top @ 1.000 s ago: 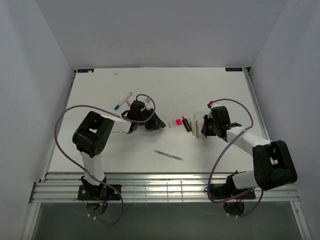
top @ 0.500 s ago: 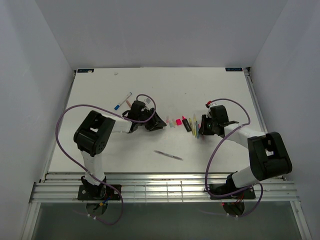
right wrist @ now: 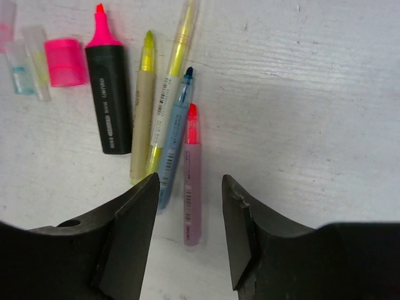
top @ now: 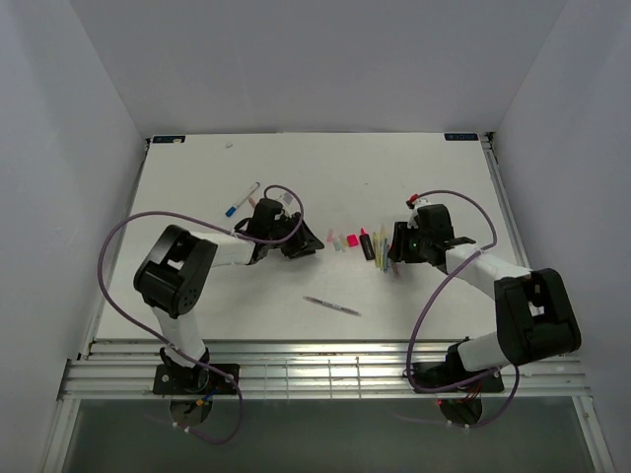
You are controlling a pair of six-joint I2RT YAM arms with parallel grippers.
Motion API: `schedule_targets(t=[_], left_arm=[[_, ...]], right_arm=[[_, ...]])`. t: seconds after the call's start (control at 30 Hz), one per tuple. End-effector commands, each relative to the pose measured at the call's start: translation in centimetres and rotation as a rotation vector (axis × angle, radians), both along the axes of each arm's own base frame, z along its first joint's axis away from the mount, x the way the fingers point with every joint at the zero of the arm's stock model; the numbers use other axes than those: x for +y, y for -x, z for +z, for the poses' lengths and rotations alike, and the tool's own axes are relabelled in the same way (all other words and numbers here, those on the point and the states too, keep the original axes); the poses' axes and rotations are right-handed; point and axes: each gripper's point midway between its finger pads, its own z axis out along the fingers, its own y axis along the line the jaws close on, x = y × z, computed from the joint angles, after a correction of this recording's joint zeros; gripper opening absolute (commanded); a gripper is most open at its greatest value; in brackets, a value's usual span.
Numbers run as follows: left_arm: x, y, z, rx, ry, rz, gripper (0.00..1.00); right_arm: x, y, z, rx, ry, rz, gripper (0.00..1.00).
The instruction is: Open the pen caps
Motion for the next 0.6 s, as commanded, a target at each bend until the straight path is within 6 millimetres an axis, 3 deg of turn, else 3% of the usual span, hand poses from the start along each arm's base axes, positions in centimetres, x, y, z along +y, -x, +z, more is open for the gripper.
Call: schedule_targets(t=[0.0,0.07,0.2,0.27,0.43,0.57], left_arm=[[1.2,0.2,3.1,-0.091,-0.022,0.023,0.49],[2.2,0.9,3.0,-0.092,-0.063,0.026,0.49],[4.3,1.2,5.5,-0.164,-0.120,0.084,0.50],[5.0,1.8,5.9,-0.161,-0.123,0.099,0.51],[5.6,3.0,7.8,-0.160,-0.095,0.113,0.53],[6.7,4.1,7.9,-0.151,-0.107,0.150,0.60]], right_arm=[[0.4,0.0,3.7,-0.098,-0.010,0.040,0.51],[0.7,1.3,4.0,-0.084,0.023,0.062,0.52],[2.7,3.5,6.7,-0.145,0.030,0.123,0.55],[5.6,5.2,7.6,-0.140,-0.002,0.230,0.56],[12.0,11.0,5.6,-0.037,0.025,0.506,0.56],[14.4,13.9,3.4,0.011,0.042,0.600,0.54]])
